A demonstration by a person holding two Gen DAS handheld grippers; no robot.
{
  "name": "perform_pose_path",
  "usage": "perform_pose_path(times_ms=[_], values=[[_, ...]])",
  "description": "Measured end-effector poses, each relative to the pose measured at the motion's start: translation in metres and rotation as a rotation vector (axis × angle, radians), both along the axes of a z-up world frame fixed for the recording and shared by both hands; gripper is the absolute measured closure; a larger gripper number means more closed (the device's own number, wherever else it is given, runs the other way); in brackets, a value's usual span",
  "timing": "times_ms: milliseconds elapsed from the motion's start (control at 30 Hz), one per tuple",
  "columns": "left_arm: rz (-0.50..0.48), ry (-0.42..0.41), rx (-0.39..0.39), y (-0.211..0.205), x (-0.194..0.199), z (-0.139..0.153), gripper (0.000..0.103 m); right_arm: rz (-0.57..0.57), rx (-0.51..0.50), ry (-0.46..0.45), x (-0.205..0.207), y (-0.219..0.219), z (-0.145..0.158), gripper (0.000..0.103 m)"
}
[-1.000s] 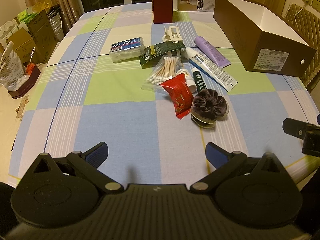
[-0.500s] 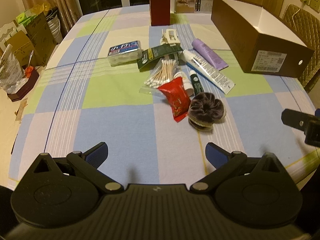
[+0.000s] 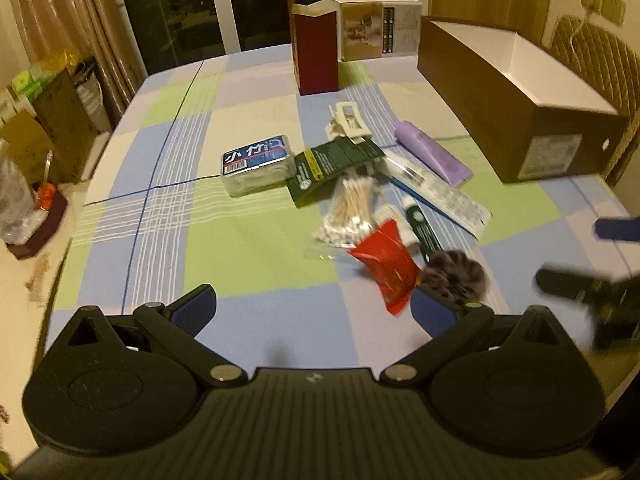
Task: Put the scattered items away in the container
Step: 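Grasp the dark brown scrunchie with the right tool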
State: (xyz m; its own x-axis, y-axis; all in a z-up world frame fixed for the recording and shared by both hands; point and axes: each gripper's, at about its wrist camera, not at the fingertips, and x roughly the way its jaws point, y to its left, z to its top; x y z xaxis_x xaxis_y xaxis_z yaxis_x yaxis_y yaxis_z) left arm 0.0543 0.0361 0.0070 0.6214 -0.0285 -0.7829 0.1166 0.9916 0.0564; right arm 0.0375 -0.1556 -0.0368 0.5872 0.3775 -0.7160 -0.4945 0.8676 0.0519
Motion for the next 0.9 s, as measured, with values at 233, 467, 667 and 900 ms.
perform_pose_path(times_ms=[233,467,667,900], values=[[0.020,0.013,-0.082,0.022,0.023,-0.013,0.006,0.225,-0.123,-0.073,0.001,0.046,-0.035,0.000],[0.009,0.016,-0.145,0.023,0.031,-0.024,0.010,0.276,-0.184,-0.059,0.015,0.062,-0.058,0.038],[-0.014,0.010,-0.177,0.012,0.037,-0.030,0.015,0.263,-0.181,-0.045,0.014,0.055,-0.053,0.079],[-0.045,0.014,-0.188,-0.008,0.044,-0.040,0.026,0.092,-0.159,-0.044,0.014,0.018,-0.031,0.081]])
